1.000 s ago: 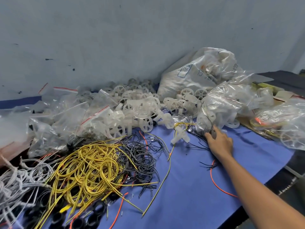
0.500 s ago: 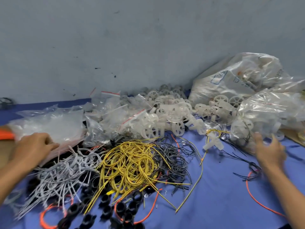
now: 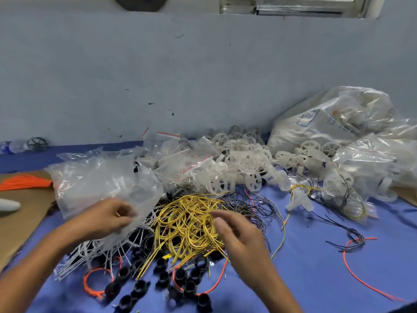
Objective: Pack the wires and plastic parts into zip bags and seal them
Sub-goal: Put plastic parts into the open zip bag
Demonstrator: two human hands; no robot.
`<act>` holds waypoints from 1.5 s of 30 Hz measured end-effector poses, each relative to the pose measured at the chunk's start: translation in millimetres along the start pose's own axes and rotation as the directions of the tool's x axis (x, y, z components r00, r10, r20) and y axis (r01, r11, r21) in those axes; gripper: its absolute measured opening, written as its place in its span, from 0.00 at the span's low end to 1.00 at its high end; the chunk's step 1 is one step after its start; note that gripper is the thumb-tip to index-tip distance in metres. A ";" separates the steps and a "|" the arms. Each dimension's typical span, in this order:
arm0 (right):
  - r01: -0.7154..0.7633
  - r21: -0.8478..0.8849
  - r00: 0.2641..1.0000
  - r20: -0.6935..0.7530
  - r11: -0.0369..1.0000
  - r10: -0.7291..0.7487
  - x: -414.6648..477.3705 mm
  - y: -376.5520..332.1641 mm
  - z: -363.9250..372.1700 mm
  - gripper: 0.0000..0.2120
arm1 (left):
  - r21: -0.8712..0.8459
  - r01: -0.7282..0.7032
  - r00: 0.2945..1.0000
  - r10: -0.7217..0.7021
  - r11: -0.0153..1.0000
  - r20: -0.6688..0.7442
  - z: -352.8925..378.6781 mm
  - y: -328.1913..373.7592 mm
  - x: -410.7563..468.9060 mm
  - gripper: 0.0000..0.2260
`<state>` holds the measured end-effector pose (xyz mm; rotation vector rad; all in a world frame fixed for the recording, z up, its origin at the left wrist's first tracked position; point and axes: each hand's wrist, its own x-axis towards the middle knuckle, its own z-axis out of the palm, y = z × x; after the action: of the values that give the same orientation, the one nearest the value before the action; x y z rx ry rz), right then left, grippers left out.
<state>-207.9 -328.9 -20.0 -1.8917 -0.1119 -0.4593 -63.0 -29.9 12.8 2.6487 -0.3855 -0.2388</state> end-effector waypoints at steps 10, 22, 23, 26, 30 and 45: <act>0.111 -0.170 0.994 0.045 0.979 -0.104 -3.0 -32.1 69.5 0.06 | 0.003 -0.332 0.913 0.322 0.943 -0.250 40.9 83.9 -79.2 0.08; 0.364 -0.458 0.923 0.060 0.811 -0.380 -22.5 -25.4 67.1 0.05 | 0.131 -0.208 0.608 0.233 0.969 -0.759 9.4 84.9 -100.4 0.11; 0.366 -0.488 0.926 0.104 0.793 -0.363 -22.8 -23.5 68.3 0.07 | 0.145 -0.222 0.608 0.253 0.964 -0.752 8.1 85.6 -101.6 0.11; 0.340 -0.448 0.940 0.152 0.827 -0.305 -18.9 -23.8 71.4 0.15 | 0.257 -0.290 0.629 0.386 0.922 -0.674 19.2 89.3 -105.9 0.10; 0.344 -0.398 0.930 0.019 0.851 -0.367 -15.8 -15.0 67.7 0.08 | 0.361 -0.295 0.467 0.463 0.885 -0.754 5.2 70.4 -105.2 0.12; -0.097 -0.498 0.968 -0.247 0.862 -0.034 37.0 29.0 6.8 0.06 | 0.077 -0.236 0.792 0.238 0.969 -0.563 30.6 38.8 -83.7 0.21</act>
<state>-163.6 -338.5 -34.1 -2.3273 0.2319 -0.7558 -158.1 -49.9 12.2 2.4804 -0.5014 0.6273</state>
